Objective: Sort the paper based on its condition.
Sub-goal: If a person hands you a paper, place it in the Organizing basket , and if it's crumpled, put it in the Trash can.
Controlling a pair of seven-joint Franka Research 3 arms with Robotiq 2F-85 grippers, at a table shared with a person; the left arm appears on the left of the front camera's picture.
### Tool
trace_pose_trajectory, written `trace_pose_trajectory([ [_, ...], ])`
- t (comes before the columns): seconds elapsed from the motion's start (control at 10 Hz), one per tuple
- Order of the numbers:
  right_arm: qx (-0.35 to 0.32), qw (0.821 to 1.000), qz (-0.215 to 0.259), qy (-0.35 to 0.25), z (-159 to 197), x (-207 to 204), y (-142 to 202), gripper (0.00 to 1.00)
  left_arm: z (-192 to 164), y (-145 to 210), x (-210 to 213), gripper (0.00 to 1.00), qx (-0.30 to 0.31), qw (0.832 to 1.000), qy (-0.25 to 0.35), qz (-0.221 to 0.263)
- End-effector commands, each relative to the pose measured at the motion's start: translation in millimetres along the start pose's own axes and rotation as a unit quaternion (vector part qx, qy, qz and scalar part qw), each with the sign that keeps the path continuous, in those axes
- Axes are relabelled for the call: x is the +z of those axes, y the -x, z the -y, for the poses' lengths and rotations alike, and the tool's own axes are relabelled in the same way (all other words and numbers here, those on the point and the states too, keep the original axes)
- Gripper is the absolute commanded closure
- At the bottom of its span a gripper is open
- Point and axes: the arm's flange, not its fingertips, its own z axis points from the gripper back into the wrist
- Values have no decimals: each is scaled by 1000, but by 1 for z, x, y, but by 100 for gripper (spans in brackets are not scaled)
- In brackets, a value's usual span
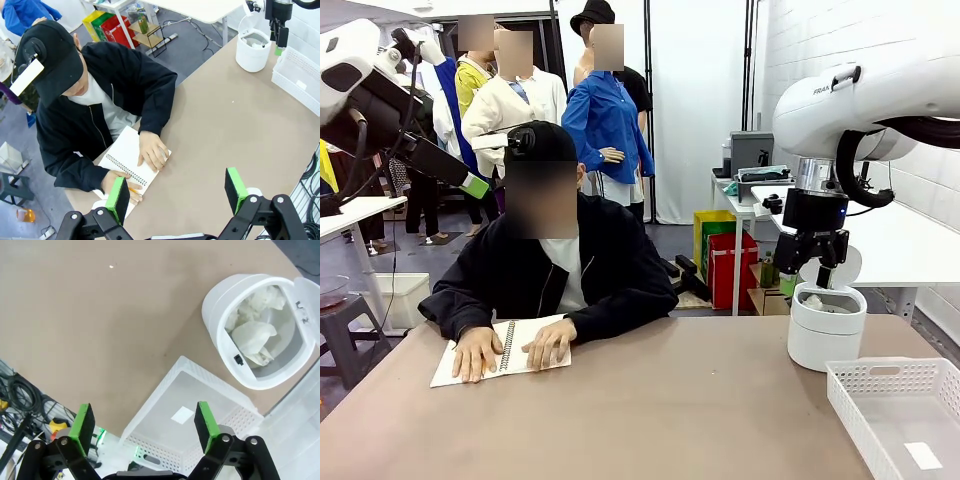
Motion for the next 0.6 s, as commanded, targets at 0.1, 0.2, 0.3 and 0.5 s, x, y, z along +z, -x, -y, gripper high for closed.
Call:
trace_pose_trajectory([
  [0.1, -10, 1000, 3, -2, -2, 2, -5, 0, -1, 1, 0, 0, 1, 1000, 2, 3],
  [0.2, -10, 1000, 3, -2, -2, 2, -5, 0, -1, 1, 0, 0, 1, 1000, 2, 3],
  [0.3, -10, 1000, 3, -2, -2, 2, -5, 0, -1, 1, 0, 0, 1, 1000, 2, 3],
  [0.5, 49, 998, 30, 0, -33, 1, 15, 0, -1, 1, 0, 0, 1, 1000, 2, 3],
])
